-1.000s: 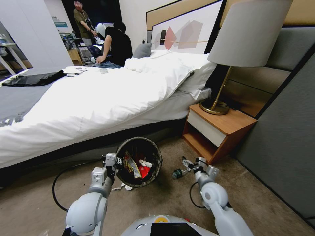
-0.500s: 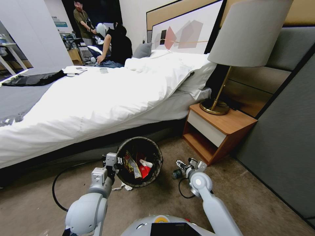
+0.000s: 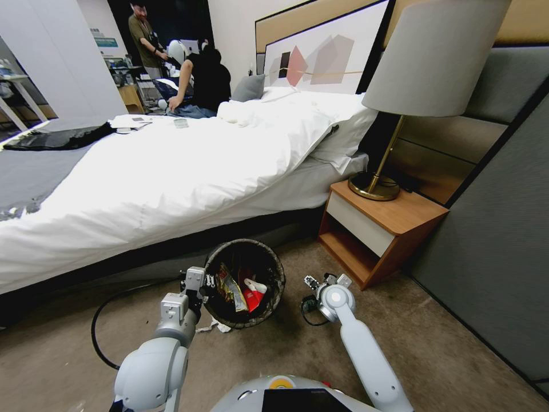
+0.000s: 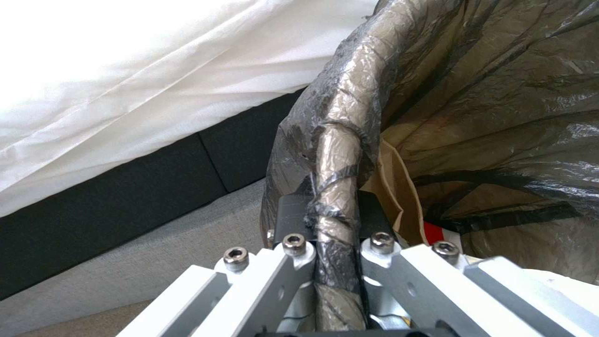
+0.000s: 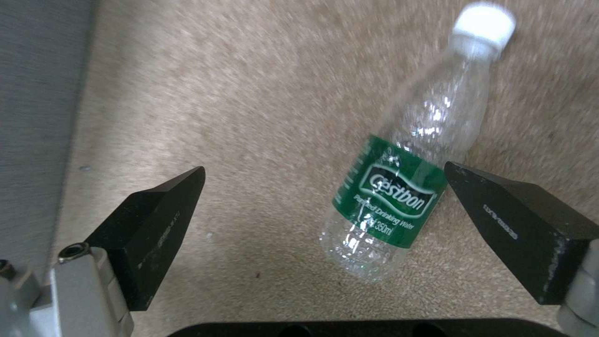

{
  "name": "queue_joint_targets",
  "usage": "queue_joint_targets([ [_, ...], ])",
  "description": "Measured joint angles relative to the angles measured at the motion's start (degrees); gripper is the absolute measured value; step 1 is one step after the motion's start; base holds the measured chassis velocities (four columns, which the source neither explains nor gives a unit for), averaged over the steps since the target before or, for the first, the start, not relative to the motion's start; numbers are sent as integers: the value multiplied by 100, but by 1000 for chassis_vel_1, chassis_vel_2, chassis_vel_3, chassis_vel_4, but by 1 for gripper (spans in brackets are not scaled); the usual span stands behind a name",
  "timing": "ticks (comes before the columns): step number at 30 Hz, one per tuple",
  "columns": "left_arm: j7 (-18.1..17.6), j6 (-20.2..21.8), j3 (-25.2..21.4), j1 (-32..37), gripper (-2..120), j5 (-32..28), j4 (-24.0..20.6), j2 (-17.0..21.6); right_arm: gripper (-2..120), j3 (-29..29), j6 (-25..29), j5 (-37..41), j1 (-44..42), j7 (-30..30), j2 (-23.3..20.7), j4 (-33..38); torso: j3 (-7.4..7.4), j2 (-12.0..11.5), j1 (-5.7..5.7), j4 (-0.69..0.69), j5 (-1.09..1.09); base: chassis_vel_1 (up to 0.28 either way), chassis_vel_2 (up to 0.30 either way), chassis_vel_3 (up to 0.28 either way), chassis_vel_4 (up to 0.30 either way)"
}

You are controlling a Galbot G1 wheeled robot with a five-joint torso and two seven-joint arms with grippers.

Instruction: Pick up the trash bin, then pick up the garbage from the floor and place it into the trash bin.

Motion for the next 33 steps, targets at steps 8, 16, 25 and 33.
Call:
queue_joint_targets([
  [8, 5, 2, -1, -13, 1, 7, 22, 14, 100, 16, 73, 29, 250, -26, 137, -661, 0, 0, 0, 0, 0, 0, 0, 0, 0],
  [16, 7, 3, 9, -64, 1, 6, 84, 16, 100, 25, 122, -112, 365, -135, 177, -1043, 0, 0, 0, 0, 0, 0, 0, 0, 0],
  [25, 10, 3, -2, -79, 1, -5, 116, 21, 100, 32, 189, -279, 442, -215, 191, -1321, 0, 0, 0, 0, 0, 0, 0, 0, 0],
  [33, 11, 3, 9, -121, 1, -9, 153, 23, 100, 44, 250, -378, 530, -265, 200, -1555, -1, 0, 0, 0, 0, 0, 0, 0, 0],
])
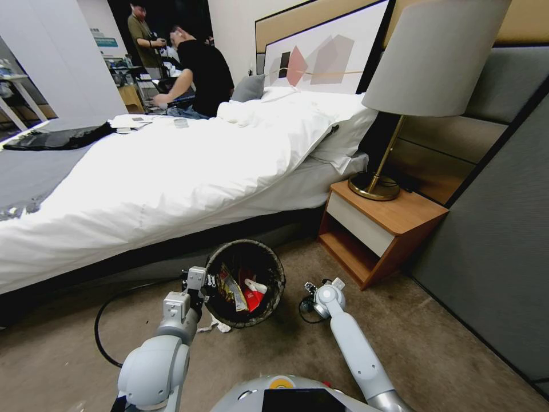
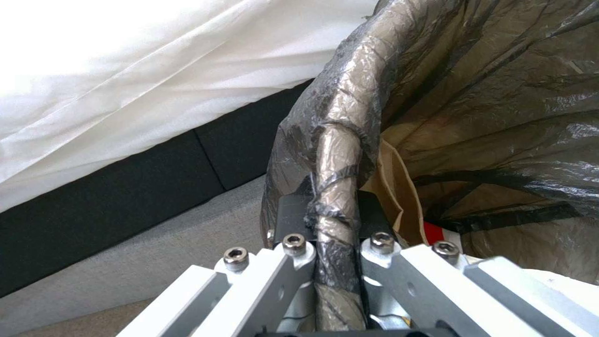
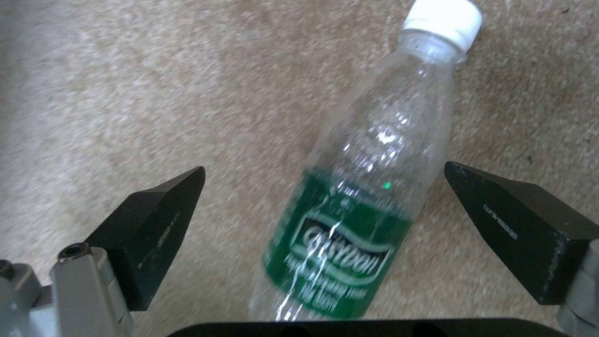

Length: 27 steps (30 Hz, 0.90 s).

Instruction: Pick up the trash bin, then pick up the garbage from the floor and place it into the trash bin.

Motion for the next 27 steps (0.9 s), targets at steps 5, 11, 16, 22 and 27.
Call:
queue_joint_targets([
  [5, 1, 0, -6, -6, 1, -8, 16, 11, 100, 4, 35, -96, 30, -70, 7, -136, 0, 0, 0, 0, 0, 0, 0, 0, 0],
  [11, 1, 0, 9, -27, 1, -10, 49, 12, 100, 4, 90, -275, 43, -200, 22, -300, 0, 0, 0, 0, 0, 0, 0, 0, 0],
  [16, 1, 2, 14, -32, 1, -5, 55, 11, 100, 3, 105, -312, 55, -243, 23, -389, 0, 0, 0, 0, 0, 0, 0, 0, 0],
  [22, 1, 2, 27, -29, 1, 2, 59, 4, 100, -2, 130, -378, 92, -294, 46, -549, 0, 0, 0, 0, 0, 0, 0, 0, 0],
  [27, 1, 2, 38, -28, 1, 18, 67, 0, 100, -9, 146, -421, 98, -309, 65, -626, 0, 0, 0, 0, 0, 0, 0, 0, 0],
])
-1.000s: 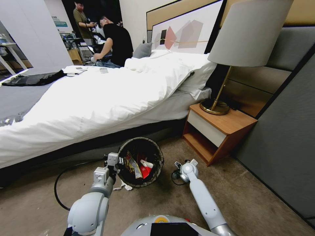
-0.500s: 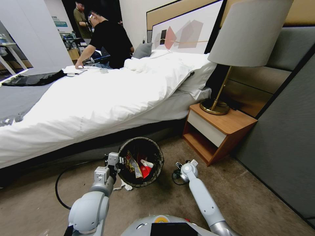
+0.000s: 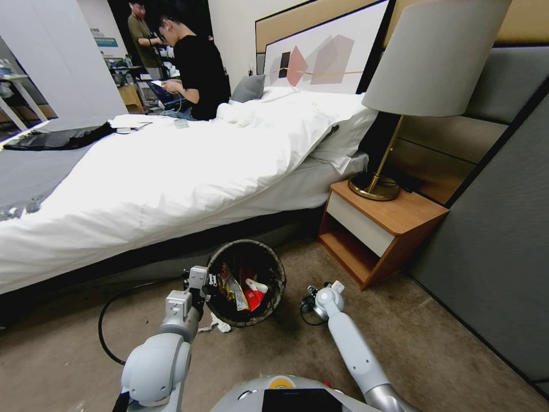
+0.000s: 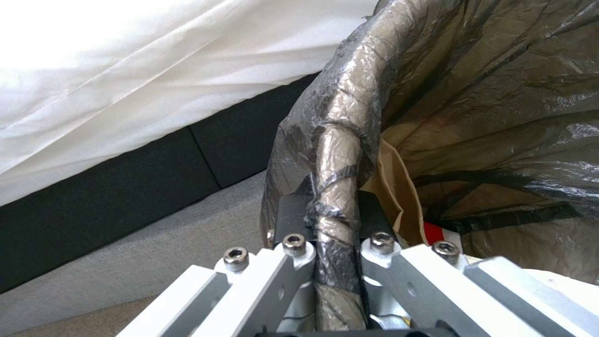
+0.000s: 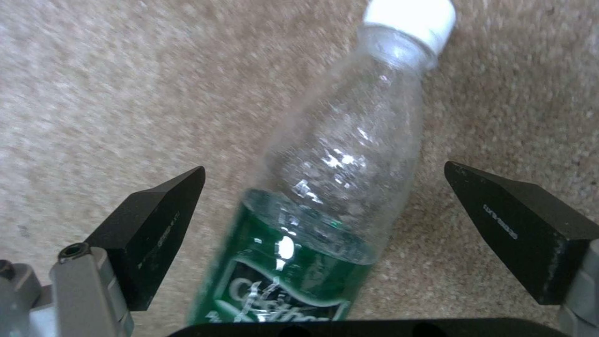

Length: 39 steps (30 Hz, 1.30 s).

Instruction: Pick up the trash bin, then pick up the garbage from the floor and place it into the trash bin.

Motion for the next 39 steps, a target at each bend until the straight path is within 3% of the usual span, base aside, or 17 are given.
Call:
queue_joint_targets([
  [15, 4, 0, 12, -28, 1, 10, 39, 2, 100, -23, 34, -149, -4, -31, 114, -189, 0, 0, 0, 0, 0, 0, 0, 0, 0],
  [18, 5, 0, 6, -40, 1, 1, 47, 5, 96, -30, 53, -182, -18, -53, 134, -200, 0, 0, 0, 0, 0, 0, 0, 0, 0],
  [21, 5, 0, -2, -58, 1, -21, 52, 14, 80, -33, 86, -211, -22, -82, 159, -227, 0, 0, 0, -1, -1, 0, 0, 0, 0],
  [23, 5, 0, -3, -60, 1, -22, 52, 15, 80, -32, 88, -213, -22, -84, 160, -227, 0, 0, 0, -1, -1, 0, 0, 0, 0],
  [25, 6, 0, -8, -69, 1, -36, 54, 23, 68, -30, 94, -223, -22, -104, 169, -227, 0, 0, 0, -1, -1, 0, 0, 0, 0],
  [27, 5, 0, -9, -70, 1, -38, 54, 25, 67, -31, 95, -226, -21, -107, 170, -227, 0, 0, 0, -1, -1, 0, 0, 0, 0],
  [32, 5, 0, -23, -89, 1, -59, 64, 37, 43, -23, 104, -240, -18, -122, 183, -227, 0, 0, 0, -1, -1, 0, 0, 0, 0],
  [39, 5, 7, -34, -135, 1, -106, 92, 53, 26, -30, 127, -405, -5, -237, 196, -228, 0, 0, 0, 0, 1, 0, 0, 0, 0],
])
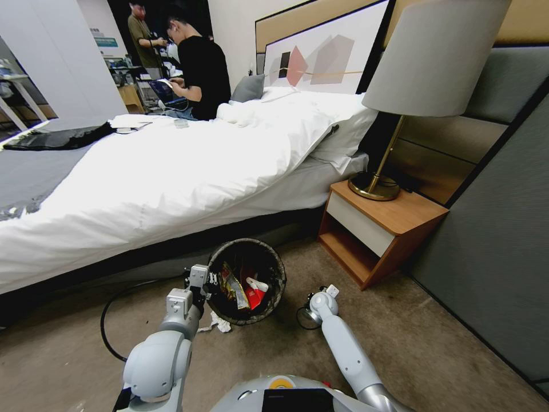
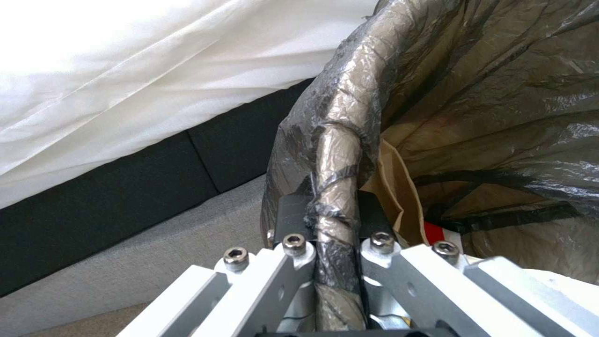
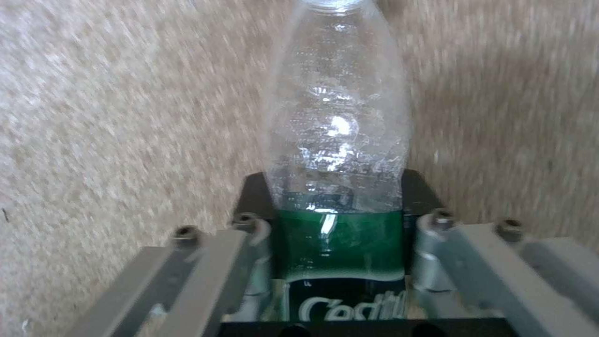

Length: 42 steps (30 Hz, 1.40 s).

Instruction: Pick up the trash bin, then pick up the garbage from the floor and place it into the trash bin.

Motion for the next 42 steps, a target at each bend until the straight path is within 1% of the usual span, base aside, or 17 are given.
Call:
queue_joint_targets([
  [3, -2, 7, -13, -6, 1, -26, 0, 11, 24, 0, 61, -212, -28, -102, -47, 129, 0, 0, 0, 0, 0, 0, 0, 0, 0],
  [5, -5, 15, -30, -2, 1, -61, -12, 23, 24, 27, 79, -403, -155, -252, -254, 610, 0, 0, 0, 0, 0, 0, 0, 0, 0],
  [6, -5, 15, -30, -2, 1, -61, -12, 23, 24, 27, 79, -403, -155, -252, -254, 610, 0, 0, 0, 0, 0, 0, 0, 0, 0],
  [9, -17, 24, -53, -2, 1, -111, -45, 32, 24, 162, -22, -573, -497, -647, -753, 1698, 0, 0, 0, -2, -1, 0, 0, 0, 0],
  [10, -17, 24, -53, -2, 1, -111, -45, 32, 24, 162, -22, -573, -497, -647, -753, 1698, 0, 0, 0, -2, -1, 0, 0, 0, 0],
  [13, -24, 29, -45, -5, 1, -131, -51, 19, 24, 361, -43, -931, -762, -1021, -1114, 2549, 0, 0, 0, -1, 1, 0, 0, 0, 0],
  [14, -24, 29, -45, -5, 1, -131, -51, 19, 24, 361, -43, -931, -762, -1021, -1114, 2549, 0, 0, 0, -1, 1, 0, 0, 0, 0],
  [16, -27, 30, -28, -2, 1, -131, -53, 8, 24, 521, -50, -1107, -895, -1206, -1321, 3037, 0, 0, 0, -2, 0, 0, 0, 0, 0],
  [18, -27, 33, -8, 0, 1, -133, -55, 4, 24, 629, -116, -1120, -986, -1299, -1454, 3390, 0, 0, 0, -1, 0, 0, 0, 0, 0],
  [21, -29, 41, -1, 11, 1, -137, -68, 5, 24, 921, -323, -1090, -1229, -1579, -1856, 4284, 0, 0, 0, 0, 0, 0, 0, 0, 0],
  [22, -29, 41, -1, 11, 1, -137, -68, 5, 24, 921, -323, -1090, -1229, -1579, -1856, 4284, 0, 0, 0, 0, 0, 0, 0, 0, 0],
  [25, -29, 45, 4, 19, 1, -149, -78, 9, 24, 1126, -542, -985, -1451, -1910, -2309, 5240, -1, 0, 0, -2, -1, 0, 0, 0, 0],
  [27, -29, 46, 7, 19, 1, -150, -79, 9, 24, 1143, -583, -948, -1479, -1959, -2385, 5423, 0, 0, 0, -1, -2, 0, 0, 0, 0],
  [33, -43, 53, 45, 16, 1, -201, -60, 6, 24, 1013, -816, -835, -1526, -2299, -2711, 6324, 0, 0, 0, 0, 0, 0, 0, 0, 0],
  [36, -48, 55, 54, 14, 1, -206, -48, 11, 24, 919, -884, -833, -1514, -2439, -2784, 6519, -1, 0, 0, 0, -1, 0, 0, 0, 0],
  [38, -65, 70, 78, -9, 1, -223, -28, 23, 24, 579, -1055, -841, -1321, -2962, -2965, 6919, 0, 0, 0, -1, -1, 0, 0, 0, 0],
  [42, -73, 85, 105, -25, 1, -223, -24, 25, 24, 283, -1150, -827, -1017, -3232, -3051, 7025, 0, 0, 0, 0, -1, 0, 0, 0, 0],
])
